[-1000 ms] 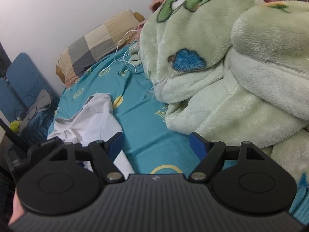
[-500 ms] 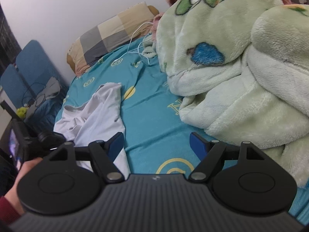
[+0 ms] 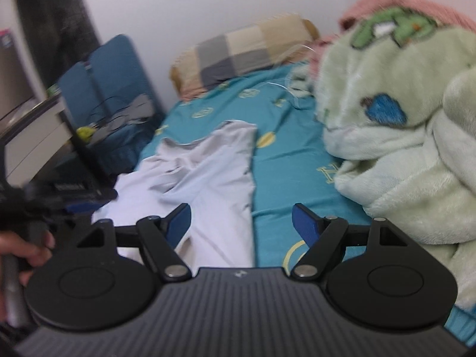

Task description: Fold clothes

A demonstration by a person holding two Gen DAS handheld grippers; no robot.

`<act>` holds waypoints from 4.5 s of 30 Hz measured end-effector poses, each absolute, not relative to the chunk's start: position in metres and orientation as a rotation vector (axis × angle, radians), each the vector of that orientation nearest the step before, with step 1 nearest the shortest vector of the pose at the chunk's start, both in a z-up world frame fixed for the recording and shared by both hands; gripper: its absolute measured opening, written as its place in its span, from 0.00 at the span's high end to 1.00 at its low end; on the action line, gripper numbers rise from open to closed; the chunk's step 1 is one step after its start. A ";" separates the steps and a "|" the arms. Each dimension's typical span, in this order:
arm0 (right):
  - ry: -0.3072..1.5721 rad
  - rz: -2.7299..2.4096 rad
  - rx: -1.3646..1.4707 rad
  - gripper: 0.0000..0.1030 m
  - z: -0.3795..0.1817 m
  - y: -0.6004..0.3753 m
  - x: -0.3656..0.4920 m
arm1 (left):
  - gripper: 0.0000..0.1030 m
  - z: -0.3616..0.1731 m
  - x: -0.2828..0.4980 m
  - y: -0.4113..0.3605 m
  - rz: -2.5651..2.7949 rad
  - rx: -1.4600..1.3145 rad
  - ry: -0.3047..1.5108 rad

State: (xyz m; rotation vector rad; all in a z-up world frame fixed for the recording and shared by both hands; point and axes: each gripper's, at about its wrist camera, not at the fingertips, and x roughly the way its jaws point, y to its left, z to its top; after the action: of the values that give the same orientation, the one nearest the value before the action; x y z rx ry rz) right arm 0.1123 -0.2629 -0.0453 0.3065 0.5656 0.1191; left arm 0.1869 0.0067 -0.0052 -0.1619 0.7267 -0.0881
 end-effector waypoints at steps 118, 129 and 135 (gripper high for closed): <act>0.677 -0.010 0.459 0.26 -0.067 -0.293 0.112 | 0.30 -0.106 0.240 0.009 -0.197 -0.488 1.016; 0.700 0.033 0.493 0.26 -0.086 -0.285 0.142 | 0.86 -0.154 0.351 -0.017 -0.052 -0.314 0.783; 0.711 0.030 0.485 0.26 -0.090 -0.281 0.146 | 0.97 -0.130 0.372 0.006 0.049 -0.366 0.663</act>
State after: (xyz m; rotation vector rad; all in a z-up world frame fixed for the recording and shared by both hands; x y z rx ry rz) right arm 0.1460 -0.2815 -0.0897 0.4847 0.7109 0.0296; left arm 0.3716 0.0061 -0.1304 -0.3664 0.6630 0.0488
